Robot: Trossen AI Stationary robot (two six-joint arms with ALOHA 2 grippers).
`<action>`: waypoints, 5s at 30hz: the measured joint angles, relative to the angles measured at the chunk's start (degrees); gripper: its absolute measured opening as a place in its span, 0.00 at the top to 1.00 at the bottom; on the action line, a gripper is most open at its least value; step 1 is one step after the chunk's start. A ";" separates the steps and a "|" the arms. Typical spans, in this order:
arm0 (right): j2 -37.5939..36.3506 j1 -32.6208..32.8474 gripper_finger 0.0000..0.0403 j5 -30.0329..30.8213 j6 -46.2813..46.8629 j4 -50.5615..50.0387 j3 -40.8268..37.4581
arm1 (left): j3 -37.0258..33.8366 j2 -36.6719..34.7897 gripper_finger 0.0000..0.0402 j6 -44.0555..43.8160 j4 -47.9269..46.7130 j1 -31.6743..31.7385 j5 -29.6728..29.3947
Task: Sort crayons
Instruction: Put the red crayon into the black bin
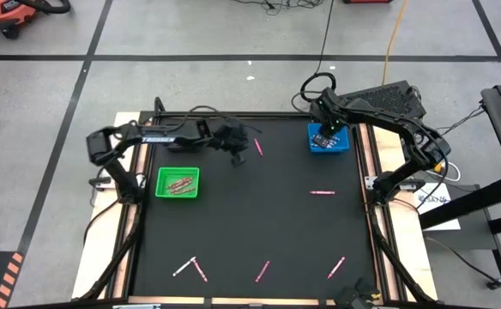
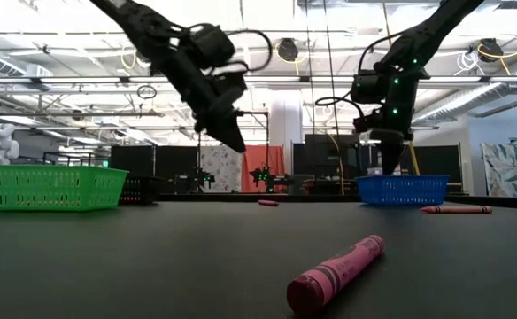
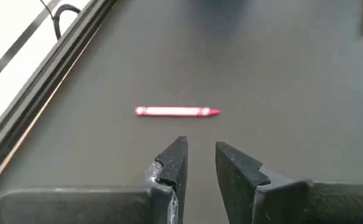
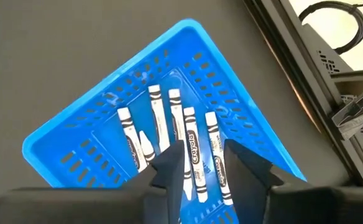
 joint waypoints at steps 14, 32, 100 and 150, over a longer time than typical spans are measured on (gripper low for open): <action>-0.02 0.00 0.75 0.04 4.76 -4.14 0.02 | 15.31 14.13 0.78 3.53 -7.97 1.02 -1.70; -0.02 0.02 0.75 0.04 6.44 -5.60 0.02 | 24.58 18.32 0.78 28.72 -22.26 1.72 1.13; 13.18 20.97 0.75 -9.94 33.34 32.97 13.48 | 25.84 -15.73 0.78 -5.74 -54.97 9.48 -14.60; 33.35 26.82 0.75 -1.36 40.28 12.65 28.37 | 24.29 -16.01 0.78 -2.50 -57.00 9.85 -15.02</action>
